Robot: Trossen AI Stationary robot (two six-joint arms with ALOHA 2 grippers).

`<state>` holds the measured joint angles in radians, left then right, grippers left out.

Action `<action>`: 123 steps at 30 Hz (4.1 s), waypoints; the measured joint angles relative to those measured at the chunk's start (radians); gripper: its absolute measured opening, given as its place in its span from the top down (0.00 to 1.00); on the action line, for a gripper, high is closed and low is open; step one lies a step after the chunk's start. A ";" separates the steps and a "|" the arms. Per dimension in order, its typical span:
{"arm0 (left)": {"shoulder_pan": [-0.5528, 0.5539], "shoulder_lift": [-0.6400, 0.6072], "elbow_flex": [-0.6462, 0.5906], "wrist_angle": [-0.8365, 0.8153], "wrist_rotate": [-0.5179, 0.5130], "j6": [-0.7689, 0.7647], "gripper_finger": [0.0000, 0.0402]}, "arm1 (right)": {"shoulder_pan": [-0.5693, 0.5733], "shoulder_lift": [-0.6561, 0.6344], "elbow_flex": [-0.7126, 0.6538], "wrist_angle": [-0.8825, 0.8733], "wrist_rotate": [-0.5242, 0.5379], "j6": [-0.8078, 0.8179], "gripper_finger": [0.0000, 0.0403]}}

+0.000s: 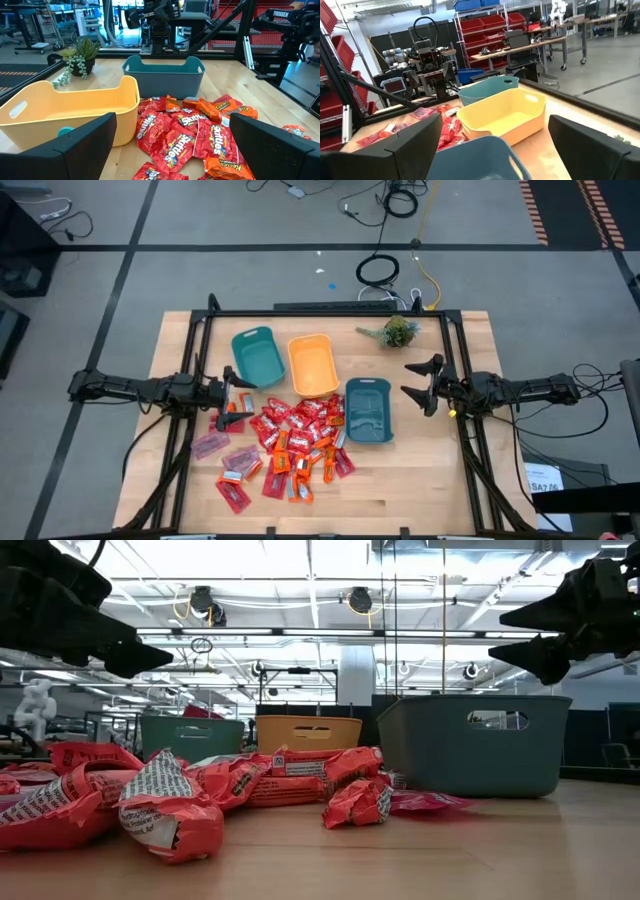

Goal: Sort candy
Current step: Adjust the dark blue bin

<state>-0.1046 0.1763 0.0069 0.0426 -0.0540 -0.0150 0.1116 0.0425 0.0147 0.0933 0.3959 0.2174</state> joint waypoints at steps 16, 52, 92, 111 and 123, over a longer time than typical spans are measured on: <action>0.000 0.000 0.000 0.000 0.000 0.000 0.01 | -0.001 0.023 0.000 -0.006 0.044 -0.084 0.11; 0.000 0.000 0.000 -0.003 0.000 0.000 0.01 | -0.002 0.599 0.483 -0.824 0.098 0.824 0.26; 0.000 0.000 0.000 -0.007 0.000 0.000 0.01 | 0.047 1.436 0.723 -0.791 -0.194 1.293 0.38; 0.000 0.000 0.000 -0.007 0.000 0.000 0.01 | -0.054 1.437 0.723 -0.825 -0.157 1.296 0.98; 0.000 0.000 0.000 -0.007 0.000 0.000 0.01 | -0.198 1.371 0.723 -0.893 -0.135 1.203 1.00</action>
<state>-0.1047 0.1764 0.0071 0.0357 -0.0540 -0.0147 -0.0868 1.4135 0.7376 -0.7994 0.2612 1.4200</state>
